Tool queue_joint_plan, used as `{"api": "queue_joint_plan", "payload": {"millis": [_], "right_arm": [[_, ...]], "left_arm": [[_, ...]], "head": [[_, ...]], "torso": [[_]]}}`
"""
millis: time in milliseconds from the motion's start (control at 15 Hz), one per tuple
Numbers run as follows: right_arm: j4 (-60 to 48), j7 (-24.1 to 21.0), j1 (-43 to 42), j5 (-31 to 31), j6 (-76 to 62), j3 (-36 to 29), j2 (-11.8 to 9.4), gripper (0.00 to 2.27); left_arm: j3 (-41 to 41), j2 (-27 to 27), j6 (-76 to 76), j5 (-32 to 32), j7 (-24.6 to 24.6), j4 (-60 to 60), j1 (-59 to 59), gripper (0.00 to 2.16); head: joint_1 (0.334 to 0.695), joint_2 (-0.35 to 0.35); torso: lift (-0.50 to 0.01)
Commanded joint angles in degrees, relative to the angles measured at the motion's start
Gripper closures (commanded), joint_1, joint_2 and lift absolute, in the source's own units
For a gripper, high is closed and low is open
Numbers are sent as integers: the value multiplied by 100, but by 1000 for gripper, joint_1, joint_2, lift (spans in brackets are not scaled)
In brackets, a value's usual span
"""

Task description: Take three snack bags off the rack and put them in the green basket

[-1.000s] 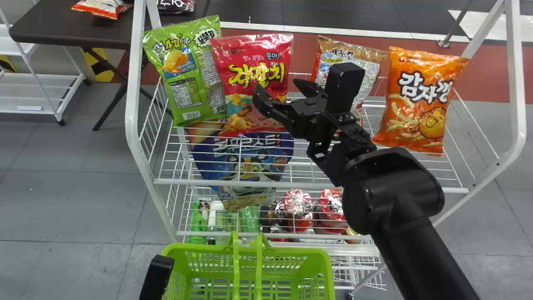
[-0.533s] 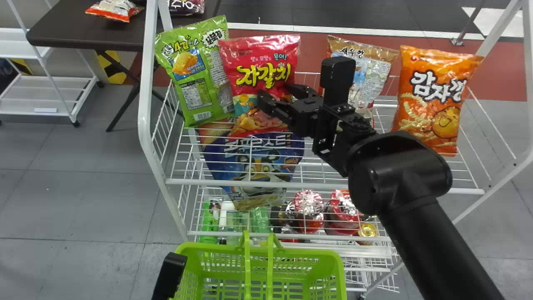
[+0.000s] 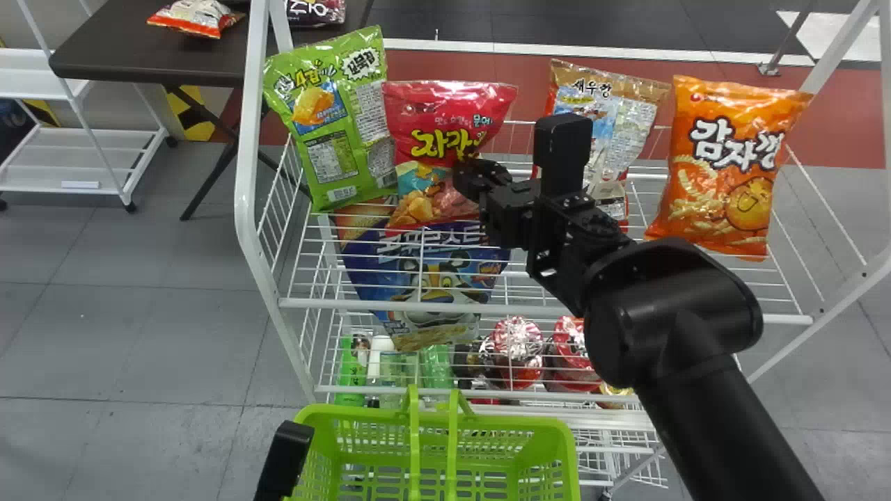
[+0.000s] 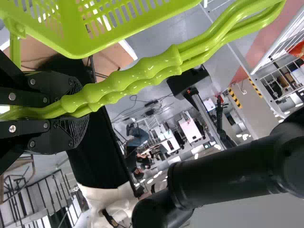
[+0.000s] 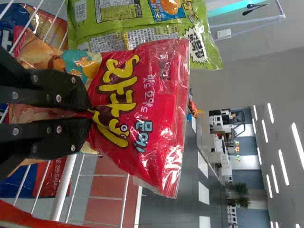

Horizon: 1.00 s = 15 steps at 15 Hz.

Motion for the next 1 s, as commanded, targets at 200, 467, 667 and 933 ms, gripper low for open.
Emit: {"api": "queue_joint_plan", "payload": {"millis": [200, 467, 667, 933], "right_arm": [[-1529, 3, 918, 104, 52, -200, -29, 1953], [-3295, 3, 1972, 429, 509, -420, -99, 1953], [-4710, 20, 3185, 491, 1142, -771, -266, 1953], [-5493, -278, 4539, 341, 1634, -1334, -573, 1953]], "left_arm": [[18, -2, -18, 0, 0, 0, -6, 1909], [132, -20, -18, -9, 0, -44, 56, 1909], [220, -55, -35, -9, 26, -35, 74, 1909], [361, -108, -35, -26, 61, -44, 74, 1909]], "head": [[695, -42], [695, -52], [695, -75], [695, -176]], "torso": [[-27], [-27], [-27], [-27]]}}
